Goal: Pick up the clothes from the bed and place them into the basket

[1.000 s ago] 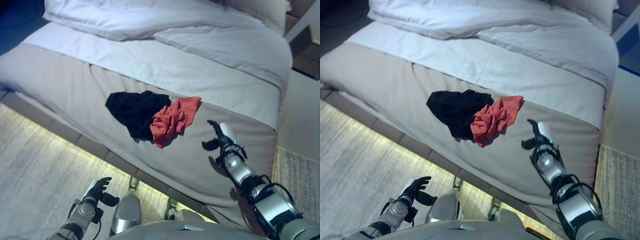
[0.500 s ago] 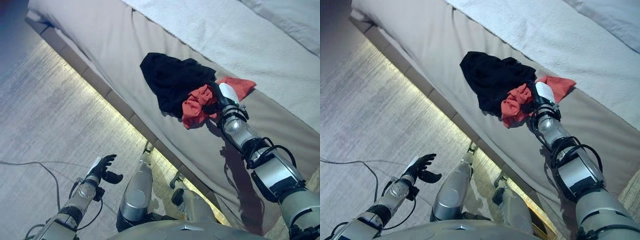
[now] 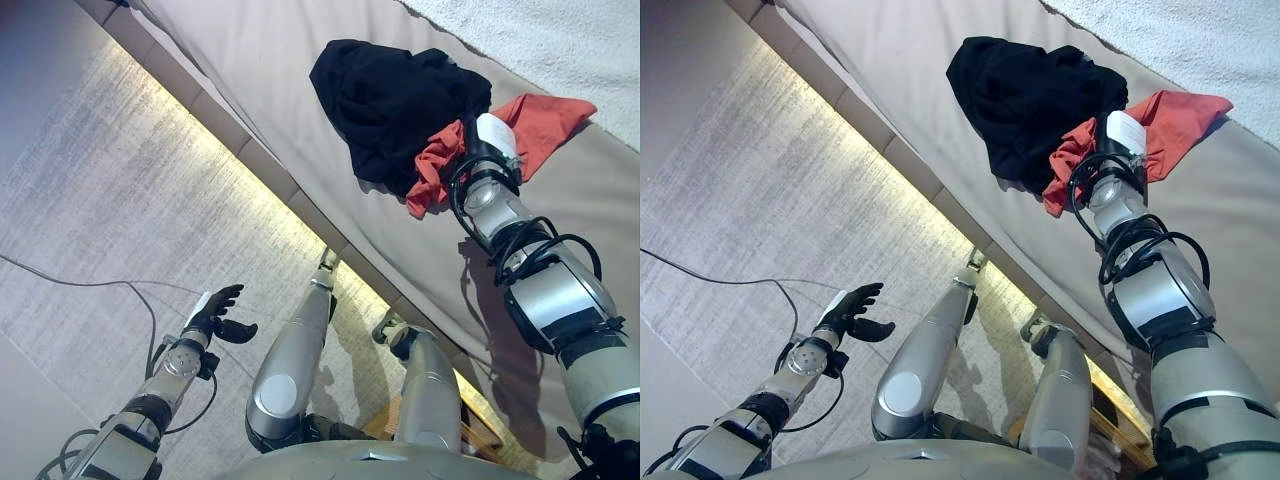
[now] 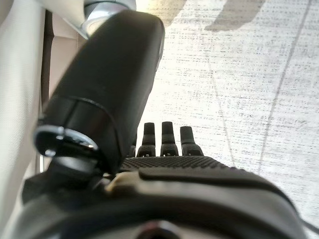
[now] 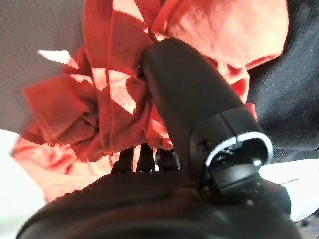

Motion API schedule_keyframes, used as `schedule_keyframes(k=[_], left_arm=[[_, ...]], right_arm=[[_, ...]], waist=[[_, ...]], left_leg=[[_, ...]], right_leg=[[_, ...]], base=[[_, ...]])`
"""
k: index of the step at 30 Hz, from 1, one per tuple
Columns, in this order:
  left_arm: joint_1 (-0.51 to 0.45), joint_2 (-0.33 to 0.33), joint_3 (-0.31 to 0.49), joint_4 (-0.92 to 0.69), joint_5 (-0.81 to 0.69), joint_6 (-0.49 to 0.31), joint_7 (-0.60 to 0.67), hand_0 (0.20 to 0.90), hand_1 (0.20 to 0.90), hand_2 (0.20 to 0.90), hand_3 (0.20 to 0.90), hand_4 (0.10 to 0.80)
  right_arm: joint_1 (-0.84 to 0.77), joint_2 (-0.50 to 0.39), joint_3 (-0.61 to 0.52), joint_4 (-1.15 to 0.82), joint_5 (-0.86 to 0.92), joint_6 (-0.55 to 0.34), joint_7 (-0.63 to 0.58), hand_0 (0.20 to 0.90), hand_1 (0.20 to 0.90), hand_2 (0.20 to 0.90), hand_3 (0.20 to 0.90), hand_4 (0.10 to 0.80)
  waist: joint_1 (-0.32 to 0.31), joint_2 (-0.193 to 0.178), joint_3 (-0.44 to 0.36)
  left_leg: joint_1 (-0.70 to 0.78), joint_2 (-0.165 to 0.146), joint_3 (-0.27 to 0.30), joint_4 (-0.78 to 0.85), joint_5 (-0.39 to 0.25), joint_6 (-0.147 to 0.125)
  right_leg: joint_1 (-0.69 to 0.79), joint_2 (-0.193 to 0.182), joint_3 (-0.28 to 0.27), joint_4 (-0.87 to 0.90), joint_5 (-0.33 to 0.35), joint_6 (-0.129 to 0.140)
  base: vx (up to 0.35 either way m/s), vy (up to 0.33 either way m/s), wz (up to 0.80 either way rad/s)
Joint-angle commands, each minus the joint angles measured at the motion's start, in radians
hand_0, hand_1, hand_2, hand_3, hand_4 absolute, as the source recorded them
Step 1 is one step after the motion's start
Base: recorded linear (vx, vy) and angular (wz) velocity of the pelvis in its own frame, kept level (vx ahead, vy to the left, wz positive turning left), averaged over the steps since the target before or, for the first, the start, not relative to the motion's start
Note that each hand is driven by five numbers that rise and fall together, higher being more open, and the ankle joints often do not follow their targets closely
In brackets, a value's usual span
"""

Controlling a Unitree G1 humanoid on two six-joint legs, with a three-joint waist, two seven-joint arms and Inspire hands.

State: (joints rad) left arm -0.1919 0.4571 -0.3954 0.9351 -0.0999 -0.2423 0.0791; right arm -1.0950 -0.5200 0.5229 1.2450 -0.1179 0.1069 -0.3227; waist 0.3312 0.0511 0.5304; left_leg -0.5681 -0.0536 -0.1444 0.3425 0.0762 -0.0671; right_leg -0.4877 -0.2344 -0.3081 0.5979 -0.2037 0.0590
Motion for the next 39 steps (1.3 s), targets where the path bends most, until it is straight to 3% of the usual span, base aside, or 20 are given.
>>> schedule_keyframes(k=[1, 8, 9, 12, 17, 22, 26, 27, 28, 30, 31, 32, 33, 34, 35, 39], left_arm=[[0.097, 0.041, 0.001, -0.035, -0.044, -0.023, 0.013, 0.9, 0.9, 0.9, 0.9, 0.8], [0.131, 0.037, 0.019, -0.044, -0.029, -0.026, 0.021, 0.9, 0.9, 0.9, 0.9, 0.8], [0.137, 0.035, 0.019, -0.046, -0.024, -0.029, 0.023, 0.9, 0.9, 0.9, 0.9, 0.8], [0.161, 0.016, 0.024, -0.04, -0.016, -0.03, 0.03, 0.9, 0.9, 0.9, 0.9, 0.8], [0.182, -0.008, 0.03, -0.019, 0.012, -0.024, 0.034, 0.9, 0.9, 0.9, 0.9, 0.8], [0.204, -0.04, 0.032, 0.02, 0.042, -0.021, 0.056, 0.9, 0.9, 0.9, 0.9, 0.8], [0.169, -0.038, 0.021, 0.058, 0.025, -0.026, 0.048, 0.9, 0.9, 0.9, 0.9, 0.8], [0.162, -0.039, 0.016, 0.063, 0.021, -0.03, 0.051, 0.9, 0.9, 0.9, 0.9, 0.8], [0.155, -0.037, 0.013, 0.061, 0.013, -0.027, 0.053, 0.9, 0.9, 0.9, 0.9, 0.8], [0.137, -0.034, 0.011, 0.066, -0.008, -0.023, 0.055, 0.9, 0.9, 0.9, 0.9, 0.8], [0.135, -0.032, 0.011, 0.067, -0.01, -0.025, 0.051, 0.9, 0.9, 0.9, 0.9, 0.8], [0.132, -0.031, 0.007, 0.063, -0.01, -0.022, 0.051, 0.9, 0.9, 0.9, 0.9, 0.8], [0.131, -0.03, 0.004, 0.063, -0.013, -0.023, 0.054, 0.9, 0.9, 0.9, 0.9, 0.8], [0.128, -0.03, 0.006, 0.062, -0.014, -0.022, 0.057, 0.9, 0.9, 0.9, 0.9, 0.8], [0.127, -0.029, 0.008, 0.06, -0.016, -0.021, 0.057, 0.9, 0.9, 0.9, 0.9, 0.8], [0.125, -0.028, 0.008, 0.057, -0.029, -0.027, 0.053, 0.9, 0.9, 0.9, 0.9, 0.8]], right_arm=[[0.053, -0.101, -0.032, 0.041, 0.095, 0.027, -0.026, 0.3, 0.3, 0.3, 0.2, 0.1], [0.105, -0.135, -0.13, 0.035, 0.273, -0.057, -0.081, 0.3, 0.3, 0.3, 0.2, 0.1], [0.117, -0.145, -0.15, 0.032, 0.318, -0.08, -0.081, 0.3, 0.3, 0.3, 0.2, 0.1], [0.186, -0.166, -0.238, -0.012, 0.404, -0.172, -0.061, 0.3, 0.3, 0.3, 0.2, 0.1], [0.254, -0.173, -0.291, -0.073, 0.442, -0.226, -0.054, 0.3, 0.3, 0.3, 0.2, 0.1], [0.3, -0.186, -0.308, -0.102, 0.4, -0.181, -0.04, 0.3, 0.3, 0.3, 0.2, 0.1], [0.261, -0.196, -0.29, -0.055, 0.353, -0.137, -0.021, 0.3, 0.3, 0.3, 0.2, 0.1], [0.249, -0.197, -0.276, -0.047, 0.343, -0.132, -0.026, 0.349, 0.349, 0.349, 0.258, 0.158], [0.235, -0.201, -0.265, -0.043, 0.342, -0.126, -0.03, 0.3, 0.3, 0.3, 0.2, 0.1], [0.217, -0.196, -0.25, -0.036, 0.367, -0.118, -0.049, 0.3, 0.3, 0.3, 0.2, 0.1], [0.215, -0.194, -0.248, -0.034, 0.371, -0.118, -0.049, 0.349, 0.349, 0.349, 0.258, 0.158], [0.211, -0.19, -0.246, -0.033, 0.368, -0.117, -0.049, 0.829, 0.829, 0.829, 0.818, 0.718], [0.209, -0.19, -0.24, -0.033, 0.365, -0.12, -0.049, 0.9, 0.9, 0.9, 0.9, 0.8], [0.206, -0.192, -0.235, -0.035, 0.372, -0.12, -0.047, 0.74, 0.74, 0.74, 0.713, 0.613], [0.204, -0.193, -0.231, -0.038, 0.373, -0.128, -0.055, 0.3, 0.3, 0.3, 0.2, 0.1], [0.196, -0.189, -0.241, -0.049, 0.431, -0.193, -0.074, 0.3, 0.3, 0.3, 0.2, 0.1]], waist=[[0.009, 0.043, -0.066], [-0.013, 0.028, -0.102], [-0.016, 0.029, -0.108], [-0.038, 0.008, -0.147], [-0.06, -0.012, -0.19], [-0.075, -0.025, -0.239], [-0.076, -0.011, -0.234], [-0.075, -0.005, -0.229], [-0.074, 0.0, -0.224], [-0.076, 0.009, -0.207], [-0.076, 0.012, -0.197], [-0.076, 0.016, -0.191], [-0.076, 0.018, -0.187], [-0.075, 0.02, -0.179], [-0.074, 0.023, -0.174], [-0.078, 0.034, -0.164]], left_leg=[[-0.038, 0.006, 0.053, 0.092, -0.089, 0.062], [0.091, 0.045, 0.065, -0.015, -0.073, 0.031], [0.105, 0.051, 0.073, -0.046, -0.036, 0.031], [0.182, 0.075, 0.093, -0.111, -0.034, 0.014], [0.27, 0.097, 0.119, -0.176, -0.033, 0.004], [0.347, 0.107, 0.138, -0.247, -0.018, 0.003], [0.345, 0.111, 0.13, -0.265, -0.009, -0.001], [0.339, 0.11, 0.127, -0.266, -0.006, -0.001], [0.333, 0.11, 0.124, -0.268, -0.004, 0.0], [0.32, 0.107, 0.117, -0.268, -0.002, 0.001], [0.32, 0.108, 0.115, -0.267, -0.006, 0.001], [0.315, 0.107, 0.112, -0.267, -0.005, 0.003], [0.309, 0.106, 0.111, -0.267, -0.003, 0.004], [0.305, 0.104, 0.107, -0.264, -0.003, 0.006], [0.302, 0.105, 0.106, -0.262, -0.003, 0.006], [0.288, 0.101, 0.101, -0.26, -0.002, 0.01]], right_leg=[[-0.017, 0.05, -0.011, -0.064, 0.094, -0.025], [0.137, 0.092, -0.015, -0.221, 0.116, -0.027], [0.158, 0.095, -0.028, -0.26, 0.149, -0.034], [0.239, 0.111, -0.016, -0.348, 0.16, -0.024], [0.318, 0.125, -0.003, -0.411, 0.162, -0.019], [0.391, 0.133, 0.011, -0.477, 0.174, -0.01], [0.379, 0.136, 0.01, -0.482, 0.181, -0.012], [0.372, 0.135, 0.009, -0.48, 0.183, -0.013], [0.364, 0.134, 0.007, -0.48, 0.185, -0.013], [0.344, 0.13, 0.006, -0.474, 0.192, -0.015], [0.339, 0.129, 0.009, -0.468, 0.188, -0.016], [0.329, 0.128, 0.01, -0.463, 0.188, -0.017], [0.321, 0.126, 0.008, -0.46, 0.189, -0.017], [0.316, 0.124, 0.007, -0.456, 0.189, -0.018], [0.312, 0.122, 0.005, -0.453, 0.188, -0.02], [0.291, 0.118, 0.003, -0.44, 0.188, -0.02]], base=[[0.015, -0.012, 0.15], [0.027, -0.03, -0.07], [-0.009, 0.02, 0.5], [0.042, 0.022, -0.17], [0.045, 0.017, -0.01], [0.091, 0.012, -0.16], [-0.031, -0.001, -0.08], [-0.082, 0.013, 0.03], [-0.119, 0.011, 0.0], [-0.119, -0.004, -0.03], [-0.08, -0.012, 0.0], [-0.057, -0.011, 0.04], [-0.049, -0.011, 0.04], [-0.038, -0.007, 0.03], [-0.04, -0.006, 0.05], [-0.038, 0.007, 0.06]])
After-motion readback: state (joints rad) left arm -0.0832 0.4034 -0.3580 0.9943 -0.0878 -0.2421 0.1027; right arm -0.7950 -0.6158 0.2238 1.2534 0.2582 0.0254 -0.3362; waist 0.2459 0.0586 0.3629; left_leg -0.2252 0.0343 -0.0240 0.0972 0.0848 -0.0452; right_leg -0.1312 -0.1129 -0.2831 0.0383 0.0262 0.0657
